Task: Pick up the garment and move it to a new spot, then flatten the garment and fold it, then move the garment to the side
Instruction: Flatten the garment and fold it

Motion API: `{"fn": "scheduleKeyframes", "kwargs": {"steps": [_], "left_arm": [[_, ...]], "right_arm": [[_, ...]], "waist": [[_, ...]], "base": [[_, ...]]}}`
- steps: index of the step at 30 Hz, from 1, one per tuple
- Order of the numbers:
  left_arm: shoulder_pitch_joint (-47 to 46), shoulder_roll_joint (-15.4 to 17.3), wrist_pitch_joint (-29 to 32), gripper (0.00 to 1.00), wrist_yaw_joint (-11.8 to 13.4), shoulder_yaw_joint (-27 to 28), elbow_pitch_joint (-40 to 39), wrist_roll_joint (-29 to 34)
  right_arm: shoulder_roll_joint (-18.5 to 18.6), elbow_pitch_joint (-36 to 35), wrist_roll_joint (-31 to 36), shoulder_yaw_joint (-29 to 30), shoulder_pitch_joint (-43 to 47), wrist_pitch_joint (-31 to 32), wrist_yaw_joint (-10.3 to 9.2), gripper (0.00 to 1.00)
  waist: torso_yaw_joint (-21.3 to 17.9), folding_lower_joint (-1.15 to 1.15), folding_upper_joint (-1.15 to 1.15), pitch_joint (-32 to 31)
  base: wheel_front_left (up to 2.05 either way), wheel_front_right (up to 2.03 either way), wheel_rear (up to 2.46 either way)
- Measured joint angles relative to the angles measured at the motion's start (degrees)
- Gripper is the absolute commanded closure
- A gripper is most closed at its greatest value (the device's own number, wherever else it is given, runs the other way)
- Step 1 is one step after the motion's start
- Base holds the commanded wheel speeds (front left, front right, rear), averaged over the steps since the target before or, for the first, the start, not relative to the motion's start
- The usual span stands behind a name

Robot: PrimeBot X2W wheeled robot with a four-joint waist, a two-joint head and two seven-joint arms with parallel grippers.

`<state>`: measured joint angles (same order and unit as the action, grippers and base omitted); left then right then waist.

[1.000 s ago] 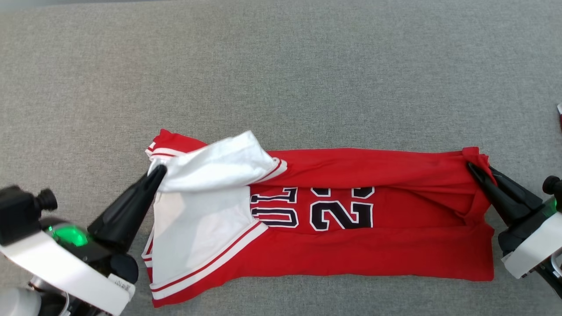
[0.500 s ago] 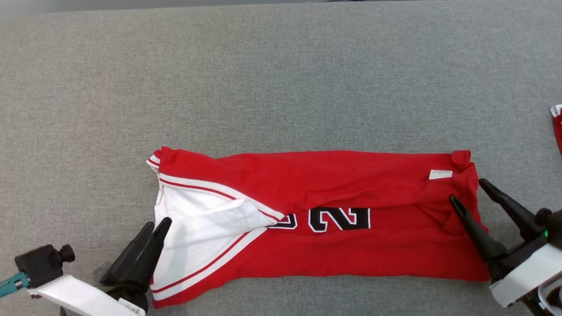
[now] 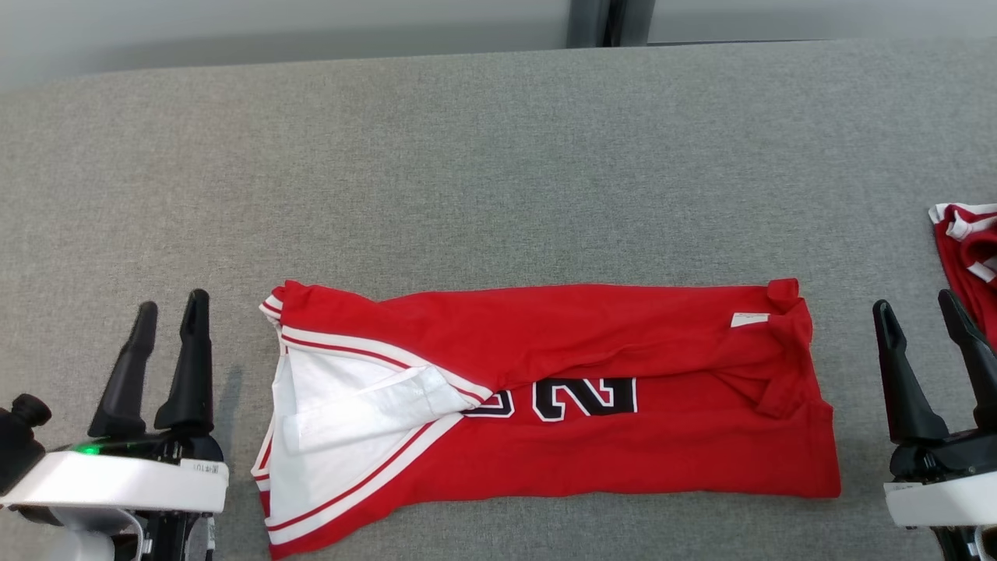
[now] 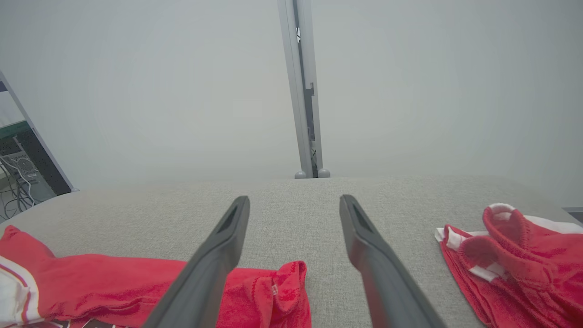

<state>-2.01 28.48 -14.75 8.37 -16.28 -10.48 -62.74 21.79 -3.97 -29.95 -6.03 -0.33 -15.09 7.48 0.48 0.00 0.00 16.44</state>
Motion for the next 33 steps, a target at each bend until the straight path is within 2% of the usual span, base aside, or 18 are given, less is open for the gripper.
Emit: {"fn": "scheduleKeyframes", "kwargs": {"steps": [6,10,15,19,26,33], "left_arm": [[-1.28,-5.5,-0.14,0.0,8.48,2.8,-3.24,17.51],[-1.71,-8.58,-0.14,0.0,9.96,1.69,-3.38,27.57],[-0.58,-11.57,-0.14,0.0,8.75,0.91,0.19,35.65],[0.57,-11.5,-0.14,0.0,6.44,0.76,4.63,39.64],[1.62,-11.67,-0.14,0.0,3.21,1.46,8.71,41.9],[1.62,-12.71,-0.14,0.0,1.68,2.52,10.02,42.67]], "right_arm": [[-6.91,-1.07,7.16,4.76,-0.56,0.19,0.0,0.0],[-9.99,-0.96,11.21,5.53,-0.95,1.03,0.0,0.0],[-12.04,0.96,14.5,5.08,-0.46,1.68,0.0,0.0],[-12.8,2.79,15.83,4.99,0.78,2.47,0.01,0.0],[-13.0,4.92,16.11,5.7,2.79,3.08,0.01,0.0],[-13.28,5.31,15.69,6.25,3.31,3.49,0.01,0.0]], "waist": [[-1.0,0.0,0.0,-1.54],[-1.31,0.0,0.0,-2.87],[-1.59,0.0,0.0,-4.88],[-1.47,0.0,0.0,-6.42],[-0.47,0.0,0.0,-7.93],[0.53,0.0,0.0,-8.4]], "base": [[0.0,0.0,0.0],[0.0,0.0,0.0],[0.0,0.0,0.0],[0.0,0.0,0.0],[0.0,0.0,0.0],[0.0,0.0,0.0]]}}
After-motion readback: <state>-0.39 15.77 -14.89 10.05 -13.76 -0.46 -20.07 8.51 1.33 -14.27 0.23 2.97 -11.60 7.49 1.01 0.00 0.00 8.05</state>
